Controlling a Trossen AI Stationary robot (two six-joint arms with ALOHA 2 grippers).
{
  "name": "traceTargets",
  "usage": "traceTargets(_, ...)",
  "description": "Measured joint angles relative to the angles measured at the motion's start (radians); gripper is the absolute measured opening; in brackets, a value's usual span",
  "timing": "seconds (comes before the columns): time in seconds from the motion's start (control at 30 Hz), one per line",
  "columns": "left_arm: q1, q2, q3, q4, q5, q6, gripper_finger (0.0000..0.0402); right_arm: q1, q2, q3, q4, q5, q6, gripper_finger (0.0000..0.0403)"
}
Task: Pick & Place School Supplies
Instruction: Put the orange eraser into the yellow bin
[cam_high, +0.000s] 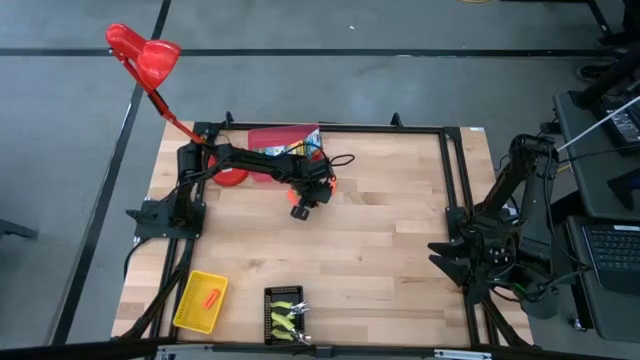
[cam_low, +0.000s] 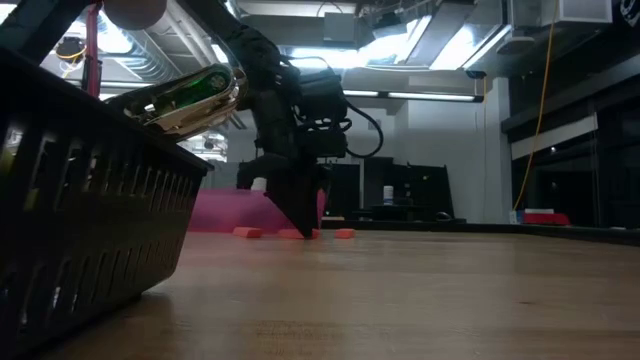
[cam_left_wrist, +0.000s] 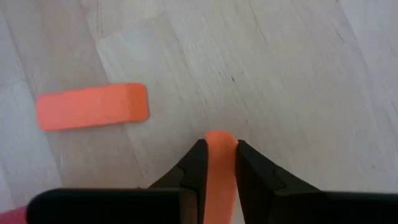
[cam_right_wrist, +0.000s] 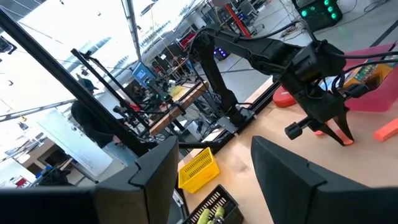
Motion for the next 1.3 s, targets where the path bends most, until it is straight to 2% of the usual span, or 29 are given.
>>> traceTargets(0.3,-0.025,-0.003,0.035,-0.059,-0.017,-0.023,0.0057,0.000,0.000,0.000,0.025,0.000,-0.008,0.0207)
traceTargets(0.57,-0.086,-0.002,0.137,-0.185,-0.012,-0.149,0.0056,0.004,0.025,0.000,0.163,0.000,-0.142,0.0208)
traceTargets(0.77,-0.172,-0.019,0.185,-0.318,-0.012,-0.328,0.0054,0.025,0.112,0.000,0.312,0.000,-0.198,0.0208)
traceTargets(1.03,-0.313,-0.152,0.187,-0.497,-0.038,-0.625,0.0054,0.045,0.252,0.000,0.507,0.000,-0.224,0.0208)
traceTargets(1.3,-0.499,-0.272,0.187,-0.663,-0.122,-0.968,0.0054,0.045,0.268,0.000,0.633,0.000,-0.369,0.0208)
